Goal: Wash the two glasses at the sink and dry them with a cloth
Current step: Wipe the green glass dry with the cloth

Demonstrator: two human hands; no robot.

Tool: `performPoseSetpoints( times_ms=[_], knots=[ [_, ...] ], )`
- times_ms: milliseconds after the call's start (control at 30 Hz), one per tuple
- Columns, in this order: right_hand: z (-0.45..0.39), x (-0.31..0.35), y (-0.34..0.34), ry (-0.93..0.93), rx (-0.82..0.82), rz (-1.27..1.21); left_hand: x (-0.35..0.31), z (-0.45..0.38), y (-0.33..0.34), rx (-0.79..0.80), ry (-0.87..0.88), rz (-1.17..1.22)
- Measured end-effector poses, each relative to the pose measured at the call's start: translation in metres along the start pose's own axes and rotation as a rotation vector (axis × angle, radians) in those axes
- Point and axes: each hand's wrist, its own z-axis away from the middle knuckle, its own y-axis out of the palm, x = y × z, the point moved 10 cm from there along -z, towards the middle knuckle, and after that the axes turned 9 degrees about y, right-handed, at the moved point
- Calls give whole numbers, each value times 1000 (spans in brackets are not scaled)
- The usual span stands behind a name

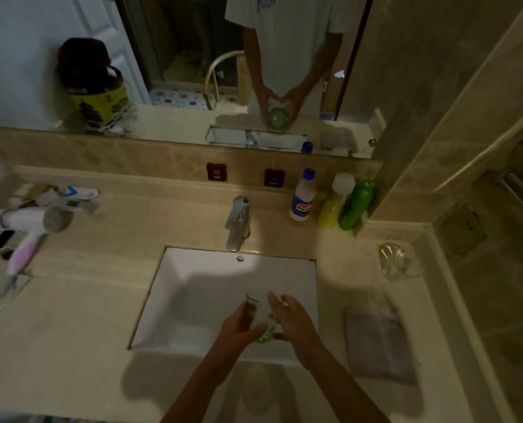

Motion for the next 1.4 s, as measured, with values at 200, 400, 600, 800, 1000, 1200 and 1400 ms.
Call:
performPoseSetpoints(
  times_ms=[200, 400, 600, 800, 1000, 1200, 1400],
  knots=[
    [16, -8, -20, -71, 201, -202, 32, -17, -21, -214, -96, 148],
    [-22, -48, -138, 103, -441, 823, 49, -17, -20, -311, -164, 194],
    [-36, -62, -136, 107, -581, 1086, 49, -11, -20, -313, -155, 206],
    [-53, -66, -162, 3, -507, 1023, 51, -7, -25, -298, -187, 195],
    [-43, -63, -223, 63, -555, 568, 36, -1, -25, -311, -213, 224],
    [-6, -26, -234, 44, -499, 31, 12, 3, -1, -225, -241, 385],
    [44, 67, -118, -226, -103, 159, -17, -2, 42, -156, -285, 586]
  ],
)
